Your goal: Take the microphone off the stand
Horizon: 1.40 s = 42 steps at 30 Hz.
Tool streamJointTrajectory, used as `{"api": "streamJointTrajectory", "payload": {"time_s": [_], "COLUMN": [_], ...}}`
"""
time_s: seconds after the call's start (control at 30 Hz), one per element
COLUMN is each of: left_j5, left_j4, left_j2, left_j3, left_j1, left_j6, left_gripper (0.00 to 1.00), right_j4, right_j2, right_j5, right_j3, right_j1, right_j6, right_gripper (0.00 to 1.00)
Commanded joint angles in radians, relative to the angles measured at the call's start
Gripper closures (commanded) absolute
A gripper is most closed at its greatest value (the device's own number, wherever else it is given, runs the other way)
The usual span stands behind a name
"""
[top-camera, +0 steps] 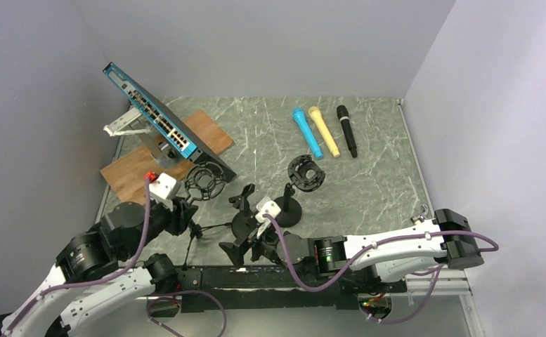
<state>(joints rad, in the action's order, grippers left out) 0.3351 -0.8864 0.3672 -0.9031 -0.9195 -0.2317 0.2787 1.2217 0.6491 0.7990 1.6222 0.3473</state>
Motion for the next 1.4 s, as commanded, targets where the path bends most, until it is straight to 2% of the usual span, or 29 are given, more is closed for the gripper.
{"api": "streamJointTrajectory", "payload": {"time_s": [0.0,0.1,0.37,0.47,0.57,0.7,0.8,0.97,1.1,1.17,1.37], "left_j5": [-0.086,-0.060,0.031,0.031,0.012,0.000,0.035,0.105,0.128,0.131,0.161], "left_j4": [0.106,0.099,0.023,0.005,-0.014,-0.035,-0.059,-0.047,-0.024,-0.019,-0.027], "left_j2": [0.046,0.045,0.018,0.006,0.010,0.016,0.019,0.022,0.044,0.066,0.108], "left_j3": [0.010,0.023,-0.001,-0.029,-0.069,-0.124,-0.171,-0.219,-0.227,-0.221,-0.175], "left_j1": [-0.002,-0.004,-0.003,-0.002,-0.002,-0.003,-0.002,-0.003,-0.003,-0.003,-0.003], "left_j6": [0.000,-0.026,-0.117,-0.121,-0.124,-0.129,-0.149,-0.157,-0.123,-0.109,-0.096], "left_gripper": [0.88,0.84,0.46,0.35,0.27,0.21,0.20,0.39,0.44,0.44,0.33], "right_j4": [0.019,0.015,0.012,0.015,0.014,0.010,0.009,0.015,0.011,0.010,0.010], "right_j2": [-0.036,-0.037,-0.037,-0.039,-0.039,-0.035,-0.035,-0.034,-0.029,-0.028,-0.031], "right_j5": [0.020,0.020,0.018,0.018,0.018,0.017,0.015,0.012,0.005,0.003,-0.005], "right_j3": [0.002,0.003,0.005,0.005,0.005,0.006,0.008,0.010,0.014,0.014,0.013], "right_j1": [0.005,0.004,0.004,0.004,0.005,0.004,0.004,0.003,0.004,0.005,0.005], "right_j6": [0.000,0.002,0.004,0.000,0.001,0.005,0.006,0.001,0.002,0.003,0.004], "right_gripper": [0.03,0.03,0.03,0.03,0.02,0.03,0.03,0.02,0.02,0.02,0.02]}}
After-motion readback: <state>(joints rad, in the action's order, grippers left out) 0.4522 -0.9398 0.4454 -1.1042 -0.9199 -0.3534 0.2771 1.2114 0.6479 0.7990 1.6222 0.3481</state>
